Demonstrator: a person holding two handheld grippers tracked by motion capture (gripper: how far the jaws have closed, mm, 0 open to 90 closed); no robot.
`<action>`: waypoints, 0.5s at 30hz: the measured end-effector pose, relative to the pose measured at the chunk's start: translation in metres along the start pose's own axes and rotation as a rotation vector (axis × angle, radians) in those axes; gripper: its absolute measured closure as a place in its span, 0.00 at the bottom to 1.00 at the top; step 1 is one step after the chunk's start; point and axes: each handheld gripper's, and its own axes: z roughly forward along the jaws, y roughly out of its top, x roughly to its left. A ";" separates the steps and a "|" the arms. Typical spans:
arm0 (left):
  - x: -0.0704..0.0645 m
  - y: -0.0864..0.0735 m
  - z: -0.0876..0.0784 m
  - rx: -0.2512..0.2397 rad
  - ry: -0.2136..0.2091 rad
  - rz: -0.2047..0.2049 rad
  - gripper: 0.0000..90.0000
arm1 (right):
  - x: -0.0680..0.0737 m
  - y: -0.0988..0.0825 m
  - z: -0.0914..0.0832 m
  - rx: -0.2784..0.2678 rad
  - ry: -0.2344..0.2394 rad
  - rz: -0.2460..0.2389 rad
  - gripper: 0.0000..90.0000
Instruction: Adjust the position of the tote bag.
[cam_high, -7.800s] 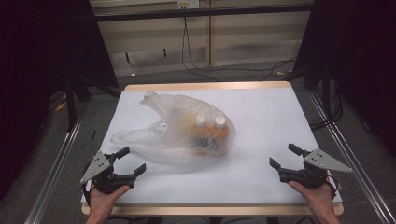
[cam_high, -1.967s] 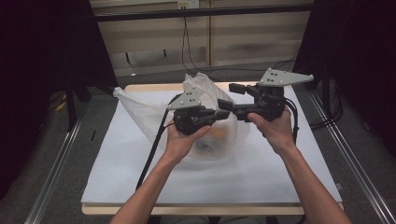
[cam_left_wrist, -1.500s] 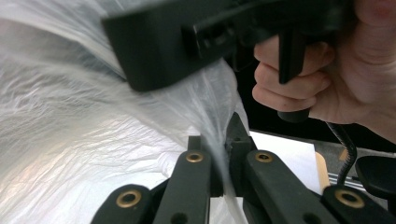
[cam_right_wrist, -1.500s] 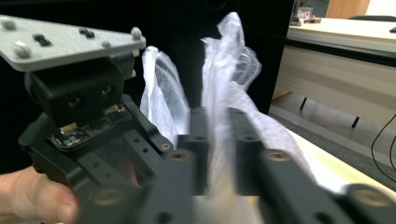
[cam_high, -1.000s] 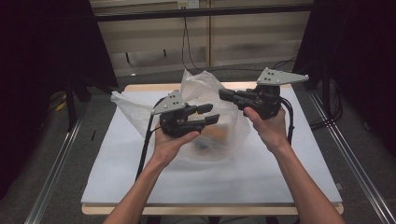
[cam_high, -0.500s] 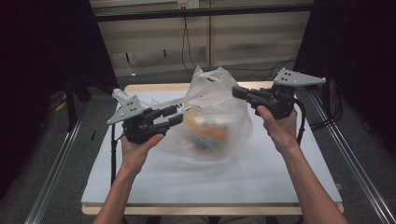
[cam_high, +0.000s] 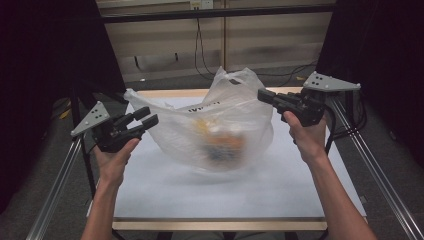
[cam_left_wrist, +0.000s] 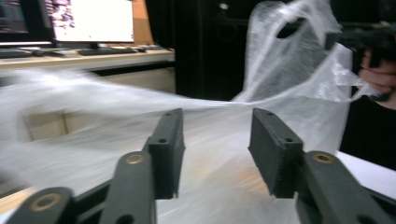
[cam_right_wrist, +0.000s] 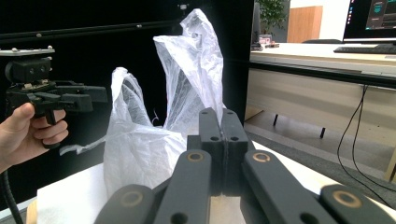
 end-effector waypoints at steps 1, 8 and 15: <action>0.004 -0.001 -0.003 -0.001 0.009 0.002 0.58 | 0.000 0.000 0.000 -0.002 -0.002 0.000 1.00; 0.026 -0.014 -0.003 0.028 0.094 -0.048 0.45 | 0.000 0.001 -0.005 -0.012 -0.010 -0.005 1.00; 0.039 -0.020 0.006 0.047 0.112 -0.104 0.29 | -0.001 0.001 -0.009 -0.017 -0.017 -0.007 1.00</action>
